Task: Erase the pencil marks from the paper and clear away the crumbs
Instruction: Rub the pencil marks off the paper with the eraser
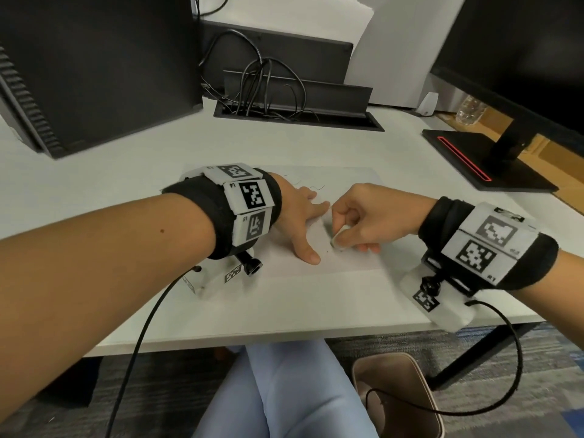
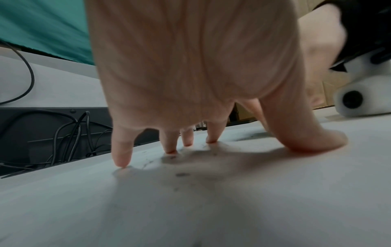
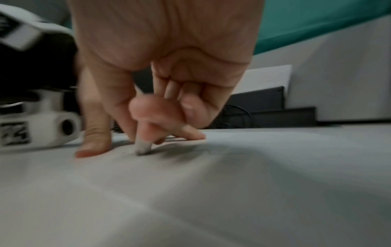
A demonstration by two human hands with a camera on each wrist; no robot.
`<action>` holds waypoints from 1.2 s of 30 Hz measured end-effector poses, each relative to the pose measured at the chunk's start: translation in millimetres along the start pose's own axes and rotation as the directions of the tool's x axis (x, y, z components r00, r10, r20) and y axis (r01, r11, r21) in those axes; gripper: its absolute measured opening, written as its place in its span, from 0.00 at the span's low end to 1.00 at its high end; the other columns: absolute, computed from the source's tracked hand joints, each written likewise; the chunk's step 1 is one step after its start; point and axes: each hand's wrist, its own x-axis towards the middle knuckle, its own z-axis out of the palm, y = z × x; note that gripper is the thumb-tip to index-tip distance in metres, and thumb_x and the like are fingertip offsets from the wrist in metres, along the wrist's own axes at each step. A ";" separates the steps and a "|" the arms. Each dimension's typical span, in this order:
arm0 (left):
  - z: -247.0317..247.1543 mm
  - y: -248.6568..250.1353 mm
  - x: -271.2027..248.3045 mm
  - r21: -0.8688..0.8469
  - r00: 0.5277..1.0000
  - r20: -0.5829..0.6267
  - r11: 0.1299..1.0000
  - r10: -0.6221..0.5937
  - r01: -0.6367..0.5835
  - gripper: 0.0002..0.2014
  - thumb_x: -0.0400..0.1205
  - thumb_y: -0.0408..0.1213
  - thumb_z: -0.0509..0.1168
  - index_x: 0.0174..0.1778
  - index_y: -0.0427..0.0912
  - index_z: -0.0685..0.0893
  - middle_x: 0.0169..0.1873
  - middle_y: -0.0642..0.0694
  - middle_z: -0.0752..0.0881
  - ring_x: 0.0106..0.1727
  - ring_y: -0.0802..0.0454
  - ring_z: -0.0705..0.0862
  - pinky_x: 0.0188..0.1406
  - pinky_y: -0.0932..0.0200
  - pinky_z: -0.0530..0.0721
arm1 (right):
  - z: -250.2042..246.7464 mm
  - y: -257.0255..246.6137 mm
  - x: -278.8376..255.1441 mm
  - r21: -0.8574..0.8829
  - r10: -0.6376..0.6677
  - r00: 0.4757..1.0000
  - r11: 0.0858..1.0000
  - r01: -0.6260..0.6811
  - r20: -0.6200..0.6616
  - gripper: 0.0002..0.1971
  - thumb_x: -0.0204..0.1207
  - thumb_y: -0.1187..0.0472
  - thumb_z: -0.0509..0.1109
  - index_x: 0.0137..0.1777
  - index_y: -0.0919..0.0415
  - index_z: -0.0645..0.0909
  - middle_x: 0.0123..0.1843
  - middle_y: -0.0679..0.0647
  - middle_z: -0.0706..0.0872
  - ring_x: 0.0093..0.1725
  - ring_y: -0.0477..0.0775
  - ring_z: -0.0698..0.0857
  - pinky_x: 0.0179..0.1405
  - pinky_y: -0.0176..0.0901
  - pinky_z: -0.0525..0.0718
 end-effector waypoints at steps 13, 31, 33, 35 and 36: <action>1.9 -1.2 -0.4 0.005 0.999 -0.009 0.999 -0.037 0.037 0.52 0.74 0.64 0.64 0.81 0.55 0.32 0.82 0.52 0.33 0.83 0.51 0.44 0.80 0.47 0.53 | -11.6 15.9 4.5 -0.007 0.051 0.998 0.999 -0.051 -0.031 0.05 0.73 0.63 0.72 0.39 0.65 0.82 0.28 0.56 0.86 0.20 0.44 0.80 0.24 0.24 0.75; 0.3 13.1 9.4 0.090 0.995 -0.087 0.994 -0.052 0.060 0.44 0.76 0.69 0.55 0.81 0.61 0.38 0.78 0.36 0.50 0.73 0.36 0.68 0.67 0.45 0.71 | -10.8 9.1 7.0 -0.018 -0.013 0.998 1.000 0.012 -0.056 0.05 0.67 0.63 0.75 0.35 0.66 0.86 0.25 0.55 0.83 0.21 0.40 0.75 0.27 0.28 0.75; 1.0 12.1 11.7 0.094 0.996 -0.078 0.994 -0.046 0.054 0.46 0.75 0.70 0.55 0.81 0.60 0.36 0.80 0.38 0.46 0.76 0.36 0.65 0.71 0.42 0.70 | -11.8 8.9 6.2 -0.024 0.004 0.997 1.000 -0.005 -0.071 0.05 0.67 0.63 0.75 0.35 0.65 0.86 0.27 0.58 0.85 0.21 0.40 0.76 0.26 0.27 0.75; 0.7 10.8 12.5 0.074 0.997 -0.067 0.996 -0.035 0.040 0.45 0.75 0.69 0.56 0.81 0.61 0.36 0.81 0.40 0.43 0.77 0.38 0.65 0.73 0.42 0.69 | -7.6 3.9 3.3 -0.023 -0.037 0.999 0.999 0.036 -0.016 0.05 0.68 0.64 0.75 0.34 0.65 0.86 0.27 0.59 0.85 0.20 0.40 0.76 0.24 0.24 0.73; 0.8 10.6 12.7 0.070 0.997 -0.067 0.997 -0.031 0.036 0.45 0.75 0.69 0.56 0.81 0.62 0.37 0.81 0.41 0.43 0.77 0.38 0.65 0.73 0.41 0.68 | -5.7 1.8 1.7 -0.019 -0.054 0.998 0.998 0.054 0.009 0.05 0.68 0.64 0.75 0.34 0.66 0.86 0.26 0.57 0.84 0.20 0.40 0.76 0.23 0.23 0.71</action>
